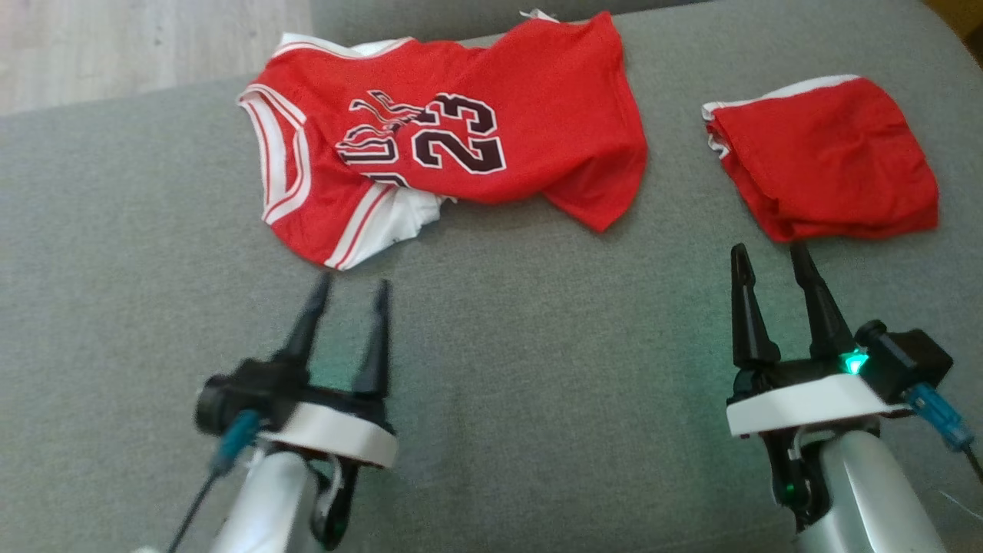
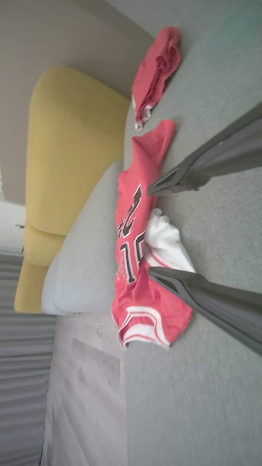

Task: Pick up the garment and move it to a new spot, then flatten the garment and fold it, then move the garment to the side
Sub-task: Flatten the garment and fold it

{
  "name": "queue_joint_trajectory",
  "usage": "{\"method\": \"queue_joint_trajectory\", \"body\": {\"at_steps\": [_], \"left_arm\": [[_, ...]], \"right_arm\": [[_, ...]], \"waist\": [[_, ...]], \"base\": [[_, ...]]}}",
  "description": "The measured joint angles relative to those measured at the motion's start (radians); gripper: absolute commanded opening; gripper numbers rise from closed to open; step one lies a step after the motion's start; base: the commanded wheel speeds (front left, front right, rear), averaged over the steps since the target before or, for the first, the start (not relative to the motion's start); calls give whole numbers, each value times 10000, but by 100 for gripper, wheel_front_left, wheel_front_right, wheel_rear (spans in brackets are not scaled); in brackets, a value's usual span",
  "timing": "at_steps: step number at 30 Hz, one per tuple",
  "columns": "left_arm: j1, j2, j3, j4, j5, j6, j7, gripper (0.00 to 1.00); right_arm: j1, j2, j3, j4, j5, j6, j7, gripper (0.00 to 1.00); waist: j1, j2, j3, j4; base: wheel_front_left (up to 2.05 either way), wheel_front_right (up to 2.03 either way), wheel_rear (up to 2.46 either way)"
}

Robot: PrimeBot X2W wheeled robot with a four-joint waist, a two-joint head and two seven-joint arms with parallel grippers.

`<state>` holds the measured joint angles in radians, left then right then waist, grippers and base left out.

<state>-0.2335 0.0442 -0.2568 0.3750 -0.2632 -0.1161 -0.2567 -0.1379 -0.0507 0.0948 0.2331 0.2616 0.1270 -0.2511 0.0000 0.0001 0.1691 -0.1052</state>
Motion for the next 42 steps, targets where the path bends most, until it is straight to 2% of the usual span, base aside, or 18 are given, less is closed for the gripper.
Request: {"method": "queue_joint_trajectory", "body": {"at_steps": [8, 15, 19, 27, 28, 29, 30, 37, 42], "left_arm": [[-1682, 359, -1310, 2387, 1198, -67, 19, 100], [-2955, 782, -1298, 3827, 1868, 813, 92, 100], [-3398, 848, -1317, 4316, 1941, 836, 92, 100], [-4214, 1001, -1691, 5022, 2205, 527, 73, 100], [-4304, 999, -1710, 5089, 2205, 491, 69, 85], [-4395, 999, -1741, 5181, 2205, 445, 42, 31], [-4454, 997, -1770, 5233, 2205, 443, 44, 0], [-4559, 999, -1906, 5127, 2138, 368, 31, 0], [-4124, 1229, -1942, 3852, 2084, 267, 29, 0]], "right_arm": [[-194, 6, -13, -61, 113, 0, 0, 100], [-438, 12, 0, -109, 207, 0, 2, 100], [-583, 12, 52, -123, 291, 0, 2, 100], [-591, 12, 117, -128, 384, 0, 2, 100], [-591, 12, 117, -128, 384, 0, 2, 100], [-593, 12, 117, -128, 393, 0, 2, 100], [-597, 13, 119, -128, 395, 0, 2, 100], [-611, 13, 205, -98, 462, 0, 2, 100], [-609, 13, 240, 75, 460, 0, 2, 100]], "waist": [[1, 0, 636, -253], [2, 0, 1092, -470], [2, 0, 1263, -561], [0, 0, 1575, -757], [0, 0, 1601, -767], [1, 0, 1620, -772], [0, 0, 1633, -772], [1, 0, 1502, -576], [1, 0, 1150, -320]], "base": [[0, 0, 0], [0, 0, 0], [0, 0, 0], [0, 0, 0], [0, 0, 0], [0, 0, 0], [0, 0, 0], [0, 0, 0], [0, 0, 0]]}}
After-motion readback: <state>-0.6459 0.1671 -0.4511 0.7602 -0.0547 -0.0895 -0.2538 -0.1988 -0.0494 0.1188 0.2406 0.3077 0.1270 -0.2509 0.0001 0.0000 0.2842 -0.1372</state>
